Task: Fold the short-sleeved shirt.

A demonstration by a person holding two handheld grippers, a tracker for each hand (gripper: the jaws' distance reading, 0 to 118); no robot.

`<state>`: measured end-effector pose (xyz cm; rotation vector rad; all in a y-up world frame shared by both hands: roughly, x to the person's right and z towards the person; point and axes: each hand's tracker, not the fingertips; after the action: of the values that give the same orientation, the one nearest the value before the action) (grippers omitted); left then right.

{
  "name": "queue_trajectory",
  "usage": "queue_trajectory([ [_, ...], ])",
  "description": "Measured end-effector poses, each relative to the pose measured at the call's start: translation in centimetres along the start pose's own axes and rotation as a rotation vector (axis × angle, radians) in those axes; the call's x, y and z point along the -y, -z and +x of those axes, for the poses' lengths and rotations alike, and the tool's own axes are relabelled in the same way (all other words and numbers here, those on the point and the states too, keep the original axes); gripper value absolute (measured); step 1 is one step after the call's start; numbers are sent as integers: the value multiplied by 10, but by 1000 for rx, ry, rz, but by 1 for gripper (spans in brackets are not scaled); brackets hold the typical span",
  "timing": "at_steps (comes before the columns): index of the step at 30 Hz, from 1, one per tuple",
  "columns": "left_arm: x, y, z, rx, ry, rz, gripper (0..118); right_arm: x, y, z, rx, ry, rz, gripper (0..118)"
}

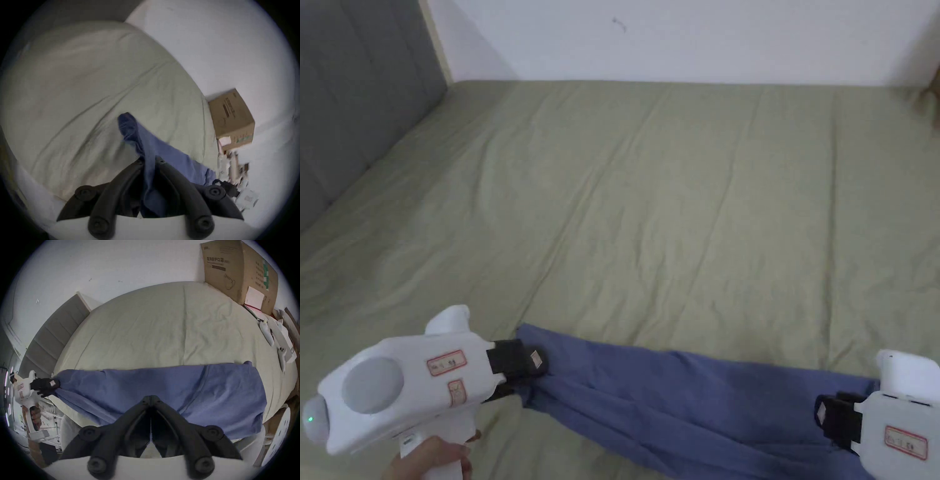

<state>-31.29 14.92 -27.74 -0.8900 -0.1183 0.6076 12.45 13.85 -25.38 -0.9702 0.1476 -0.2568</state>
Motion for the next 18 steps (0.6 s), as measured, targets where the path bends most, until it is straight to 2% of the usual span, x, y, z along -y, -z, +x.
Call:
queue_trajectory([
  [4,1,4,97,54,298,-18,8,5,-16,20,5,58,29,0],
  [7,20,24,159,180,439,-93,8,10,-28,40,24,123,53,0],
  [10,59,52,209,204,605,-182,8,16,-40,67,37,207,70,0],
  [12,89,78,227,210,649,-247,8,22,-47,85,67,245,80,0],
  [13,103,93,233,223,651,-289,13,24,-49,95,78,262,89,0],
  [14,115,106,237,224,643,-339,25,26,-51,103,88,284,91,0],
  [15,125,121,235,230,642,-399,45,28,-52,113,103,315,87,0],
  [16,134,135,232,243,601,-429,82,30,-54,120,117,343,88,0],
  [17,142,149,229,234,572,-457,103,31,-55,127,120,358,92,0],
  [18,148,161,226,178,525,-491,110,33,-58,133,127,373,92,0],
])
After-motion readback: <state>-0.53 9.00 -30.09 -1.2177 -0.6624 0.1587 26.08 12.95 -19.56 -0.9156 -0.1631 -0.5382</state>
